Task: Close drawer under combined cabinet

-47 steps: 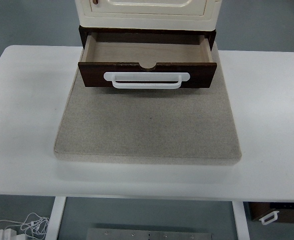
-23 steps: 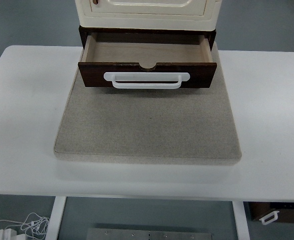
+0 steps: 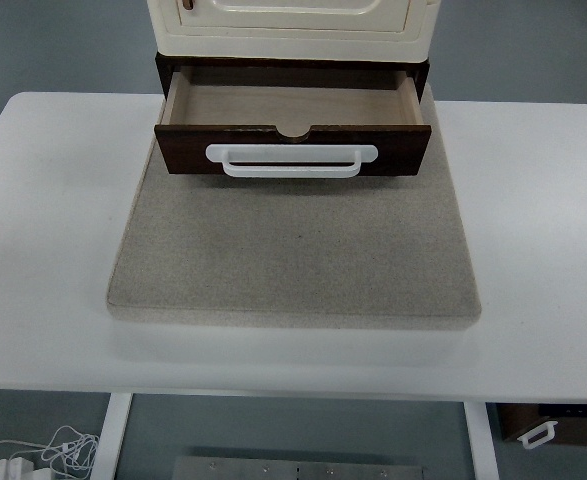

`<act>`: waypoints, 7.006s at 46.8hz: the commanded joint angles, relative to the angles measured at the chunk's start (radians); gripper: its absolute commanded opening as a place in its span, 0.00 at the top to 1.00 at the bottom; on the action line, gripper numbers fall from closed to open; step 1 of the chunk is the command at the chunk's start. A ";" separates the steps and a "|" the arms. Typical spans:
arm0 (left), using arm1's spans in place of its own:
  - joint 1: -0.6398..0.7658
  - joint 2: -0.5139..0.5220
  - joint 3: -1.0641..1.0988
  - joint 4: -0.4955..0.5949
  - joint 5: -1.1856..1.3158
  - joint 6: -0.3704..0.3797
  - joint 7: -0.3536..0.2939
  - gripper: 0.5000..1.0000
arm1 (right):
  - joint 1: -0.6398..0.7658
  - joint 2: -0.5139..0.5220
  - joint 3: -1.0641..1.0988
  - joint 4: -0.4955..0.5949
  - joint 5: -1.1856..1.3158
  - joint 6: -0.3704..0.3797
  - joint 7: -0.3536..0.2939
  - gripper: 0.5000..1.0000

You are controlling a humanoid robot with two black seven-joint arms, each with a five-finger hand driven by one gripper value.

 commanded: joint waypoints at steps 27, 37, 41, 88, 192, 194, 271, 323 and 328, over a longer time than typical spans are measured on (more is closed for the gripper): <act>-0.121 0.033 0.500 -0.358 0.151 -0.020 0.003 0.00 | 0.000 0.000 0.000 0.000 0.000 0.000 0.000 0.10; -0.119 0.039 0.570 -0.427 0.194 -0.080 0.081 0.00 | 0.000 0.000 0.000 0.000 0.000 0.000 0.000 0.10; -0.121 0.041 0.618 -0.447 0.225 -0.090 0.110 0.00 | 0.000 0.000 0.000 0.000 0.000 0.000 0.000 0.10; -0.121 -0.108 0.779 -0.382 0.282 -0.209 0.559 0.00 | 0.000 0.000 0.000 0.000 0.000 0.000 0.000 0.10; -0.142 -0.367 0.790 0.024 0.363 -0.060 0.621 0.01 | 0.000 0.000 0.000 0.000 0.000 0.000 0.000 0.10; -0.142 -0.367 0.787 0.032 0.363 -0.060 0.622 0.01 | 0.000 0.000 0.000 0.000 0.000 0.000 0.000 0.10; -0.113 -0.375 0.738 0.149 0.357 -0.040 0.592 0.00 | 0.000 0.000 0.000 0.000 0.000 0.000 0.000 0.10; -0.007 -0.377 -0.176 0.188 0.342 -0.267 0.389 0.00 | 0.000 0.000 0.000 0.000 0.000 0.000 0.000 0.10; -0.007 -0.375 -0.298 0.253 0.343 -0.264 0.352 0.00 | 0.000 0.000 0.000 0.000 0.000 0.000 0.000 0.10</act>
